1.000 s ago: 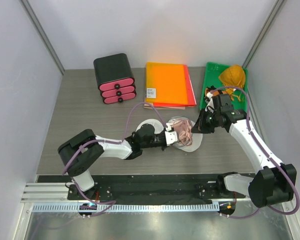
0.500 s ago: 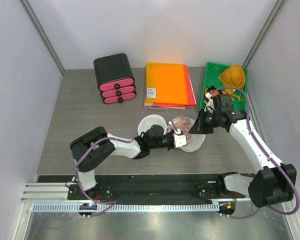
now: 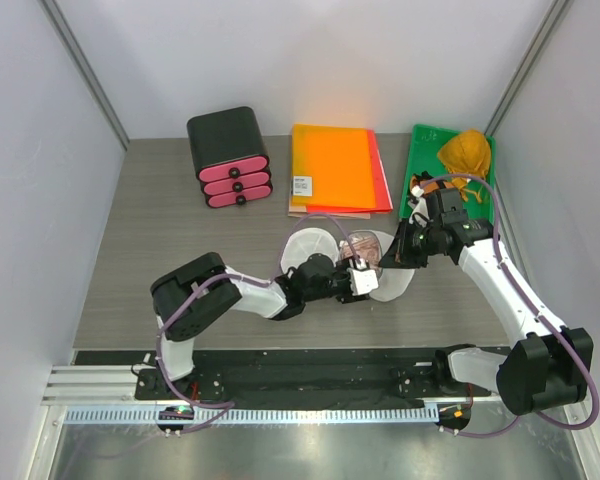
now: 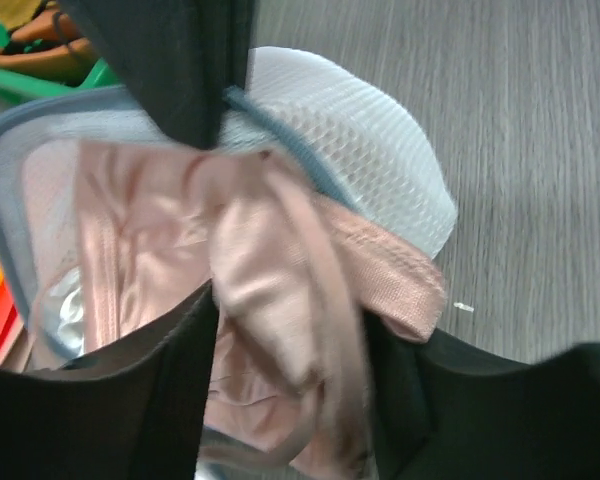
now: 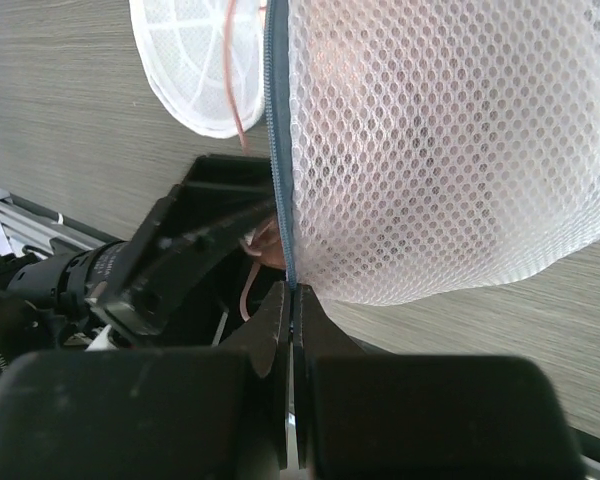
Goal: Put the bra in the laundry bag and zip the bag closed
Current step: Place the bra in the laundry bag.
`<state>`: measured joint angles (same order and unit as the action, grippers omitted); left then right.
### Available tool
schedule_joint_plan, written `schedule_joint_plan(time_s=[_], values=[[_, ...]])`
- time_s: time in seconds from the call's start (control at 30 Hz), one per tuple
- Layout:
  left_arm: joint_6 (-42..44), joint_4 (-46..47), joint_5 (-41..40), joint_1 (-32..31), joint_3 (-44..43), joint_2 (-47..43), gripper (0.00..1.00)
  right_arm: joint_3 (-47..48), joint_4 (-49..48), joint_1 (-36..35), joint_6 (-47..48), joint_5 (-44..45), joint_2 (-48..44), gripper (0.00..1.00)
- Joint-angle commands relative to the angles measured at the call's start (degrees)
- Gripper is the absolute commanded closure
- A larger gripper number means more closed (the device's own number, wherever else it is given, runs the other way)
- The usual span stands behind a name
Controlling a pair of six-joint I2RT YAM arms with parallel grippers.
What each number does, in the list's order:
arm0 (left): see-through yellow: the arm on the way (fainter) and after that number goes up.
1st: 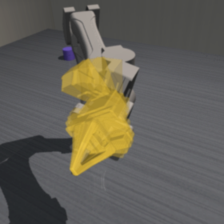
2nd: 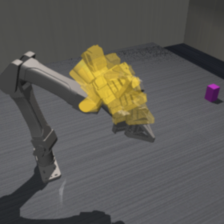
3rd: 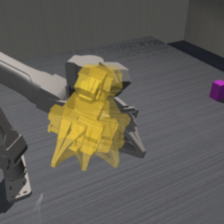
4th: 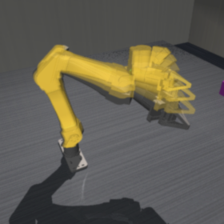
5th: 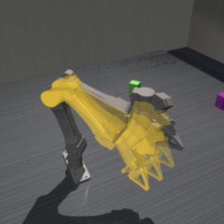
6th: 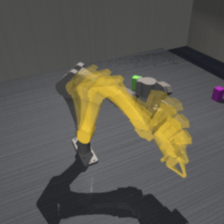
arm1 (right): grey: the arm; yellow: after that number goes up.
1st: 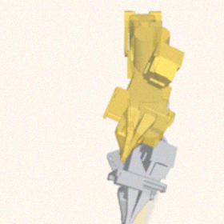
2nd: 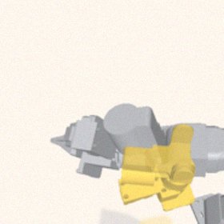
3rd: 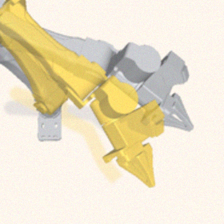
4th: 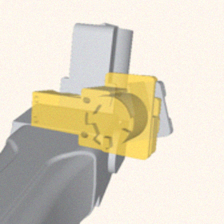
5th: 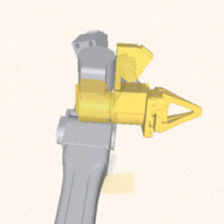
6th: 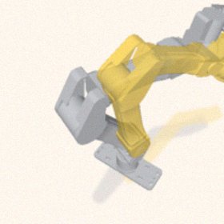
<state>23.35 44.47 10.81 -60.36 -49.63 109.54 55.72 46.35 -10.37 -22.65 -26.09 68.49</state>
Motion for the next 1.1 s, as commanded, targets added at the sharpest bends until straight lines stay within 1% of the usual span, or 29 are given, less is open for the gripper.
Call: schedule_joint_plan(time_s=[0.0, 0.03, 0.07, 0.1, 0.13, 0.17, 0.2, 0.37, 0.43, 0.5, 0.53, 0.63, 0.67, 0.73, 0.77, 0.8, 0.83, 0.87, 0.9, 0.93, 0.97, 1.0, 1.03, 1.07], values=[[-0.4, 1.6, -3.0, -0.1, 2.5, -6.9, 0.34, 1.6, -0.4, 0.1, 0.4, -1.0, -1.3, 0.99], [-0.7, 1.1, -3.2, -0.2, 2.9, -7.7, 0.32, 1.6, -0.4, 0.1, 0.3, -1.1, -1.4, 0.99], [-0.7, 0.2, -3.5, -0.2, 3.3, -8.5, 0.27, 1.7, -0.4, 0.1, 0.4, -1.1, -1.4, 0.99], [-0.7, -1.9, -3.7, -0.2, 3.6, -9.5, 0.25, 1.8, -0.5, 0.1, 0.5, -1.1, -1.4, 0.99], [-1.3, -2.5, -3.7, -0.2, 4.0, -12.0, 0.2, 1.7, -0.4, 0.1, 0.5, -1.0, -1.5, 0.99], [-1.6, -2.7, -3.8, -0.2, 5.4, -13.0, 0.06, 1.6, -0.4, 0.1, 0.6, -1.0, -1.5, 0.99], [-1.8, -3.3, -3.6, -0.2, 6.1, -14.3, 0.0, 1.5, -0.4, 0.1, 0.6, -1.1, -1.5, 0.99], [-2.7, -6.5, -2.6, -0.2, 9.8, -22.5, 0.0, 1.1, -0.6, 0.2, 1.3, -2.2, -1.2, 0.99], [-3.0, -12.4, -2.0, -0.2, 9.6, -24.6, 0.0, 1.2, -0.6, 0.1, 1.6, -2.5, -1.2, 0.99], [-5.5, -14.7, -0.3, -0.2, 10.5, -27.9, 0.0, 1.2, -0.7, 0.0, 1.6, -2.7, -1.3, 0.99], [-6.5, -14.6, 0.5, -0.2, 12.4, -29.1, 0.0, 1.1, -1.0, 0.1, 1.6, -2.7, -1.2, 0.99], [-15.5, -11.0, -1.7, -0.2, 17.5, -35.5, 0.0, 1.0, -1.9, 0.1, 1.6, -2.5, -1.3, 0.99], [-22.1, -10.2, -2.5, -0.1, 18.4, -39.4, 0.0, 0.8, -2.1, 0.1, 2.0, -2.1, -1.4, 0.99], [-31.3, -11.4, -8.4, -0.1, 19.3, -42.8, 0.02, 0.8, -2.1, 0.1, 2.2, -0.5, -1.6, 0.99], [-35.9, -15.0, -10.7, -0.1, 19.2, -44.0, 0.03, 0.7, -2.2, 0.1, 2.3, -0.2, -1.7, 0.99], [-45.6, -18.2, -15.2, 0.0, 18.5, -45.9, 0.04, 0.6, -2.4, 0.1, 2.3, -0.1, -2.0, 0.99], [-49.9, -22.1, -20.7, 0.1, 16.6, -46.5, 0.06, 0.5, -2.4, 0.1, 2.3, -0.1, -2.0, 0.99], [-53.7, -29.3, -24.0, 0.1, 15.7, -46.8, 0.07, 0.3, -2.8, 0.1, 2.3, -0.3, -2.2, 0.99], [-62.6, -32.6, -26.4, 0.2, 14.4, -46.6, 0.07, 0.2, -3.0, 0.1, 2.3, -0.4, -2.4, 0.99], [-66.1, -35.7, -29.5, 0.6, 13.7, -46.3, 0.05, 0.2, -3.2, 0.1, 2.4, -0.5, -2.5, 0.99], [-69.8, -42.2, -30.3, 1.3, 13.1, -45.7, 0.04, 0.2, -3.3, 0.2, 2.4, -0.6, -2.6, 0.99], [-78.0, -46.5, -31.5, 2.3, 11.7, -44.7, 0.05, 0.1, -3.3, 0.1, 2.5, -0.7, -2.8, 0.99], [-84.1, -51.0, -32.2, 5.7, 11.3, -44.1, 0.05, 0.1, -3.2, 0.1, 2.6, -0.7, -3.1, 0.99], [-88.6, -55.8, -29.4, 8.0, 11.5, -43.6, 0.06, 0.1, -3.2, 0.1, 2.5, -0.6, -3.2, 0.99]])
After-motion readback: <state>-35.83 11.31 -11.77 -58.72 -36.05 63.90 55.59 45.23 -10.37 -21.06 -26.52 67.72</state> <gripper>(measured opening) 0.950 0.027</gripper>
